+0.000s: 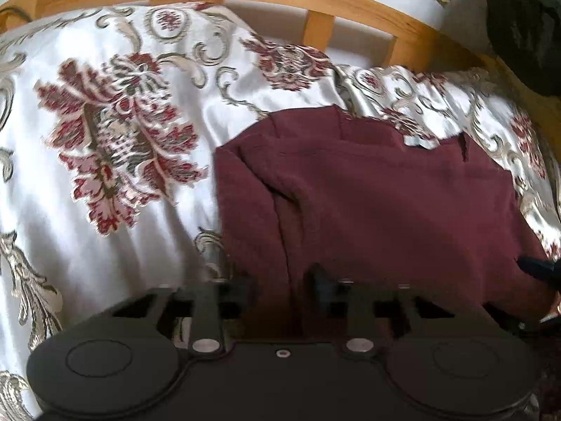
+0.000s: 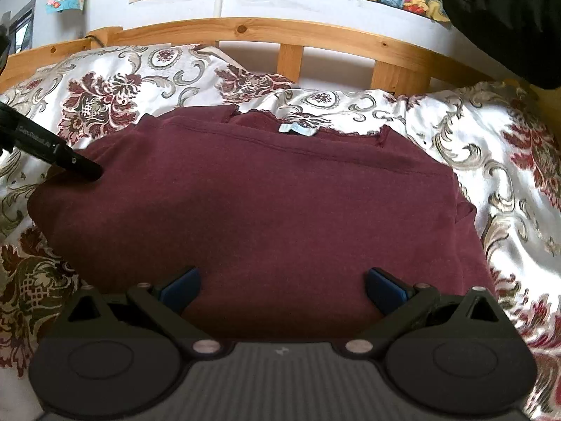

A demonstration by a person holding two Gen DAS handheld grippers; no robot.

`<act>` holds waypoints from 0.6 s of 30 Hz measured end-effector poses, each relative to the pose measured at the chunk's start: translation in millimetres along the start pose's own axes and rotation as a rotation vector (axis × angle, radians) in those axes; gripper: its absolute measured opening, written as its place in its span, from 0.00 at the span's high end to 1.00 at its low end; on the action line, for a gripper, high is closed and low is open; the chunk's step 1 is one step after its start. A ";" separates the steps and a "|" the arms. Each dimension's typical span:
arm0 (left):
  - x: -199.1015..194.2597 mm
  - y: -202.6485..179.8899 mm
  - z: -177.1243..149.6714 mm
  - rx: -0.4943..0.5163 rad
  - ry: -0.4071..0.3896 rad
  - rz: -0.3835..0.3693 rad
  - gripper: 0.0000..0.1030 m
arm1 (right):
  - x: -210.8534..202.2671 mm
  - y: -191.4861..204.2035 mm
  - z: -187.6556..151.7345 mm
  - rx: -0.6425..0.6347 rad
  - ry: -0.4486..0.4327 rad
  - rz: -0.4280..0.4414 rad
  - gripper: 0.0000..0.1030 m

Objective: Fold small clothes

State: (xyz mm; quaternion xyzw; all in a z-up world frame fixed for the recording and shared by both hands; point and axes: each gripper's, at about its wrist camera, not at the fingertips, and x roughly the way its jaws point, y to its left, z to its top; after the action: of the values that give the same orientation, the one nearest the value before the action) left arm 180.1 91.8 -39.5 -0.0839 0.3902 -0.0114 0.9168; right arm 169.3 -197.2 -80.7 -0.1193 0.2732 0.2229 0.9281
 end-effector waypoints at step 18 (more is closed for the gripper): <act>-51.8 -76.4 48.5 -0.009 -0.126 -0.241 0.83 | -14.6 -23.2 20.1 -0.026 -0.073 -0.110 0.00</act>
State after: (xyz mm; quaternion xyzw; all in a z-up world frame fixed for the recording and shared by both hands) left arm 182.3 28.1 43.0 -0.1349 0.3189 -0.1146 0.9311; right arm 178.6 -215.5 -53.6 -0.1381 0.2292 0.1794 0.9467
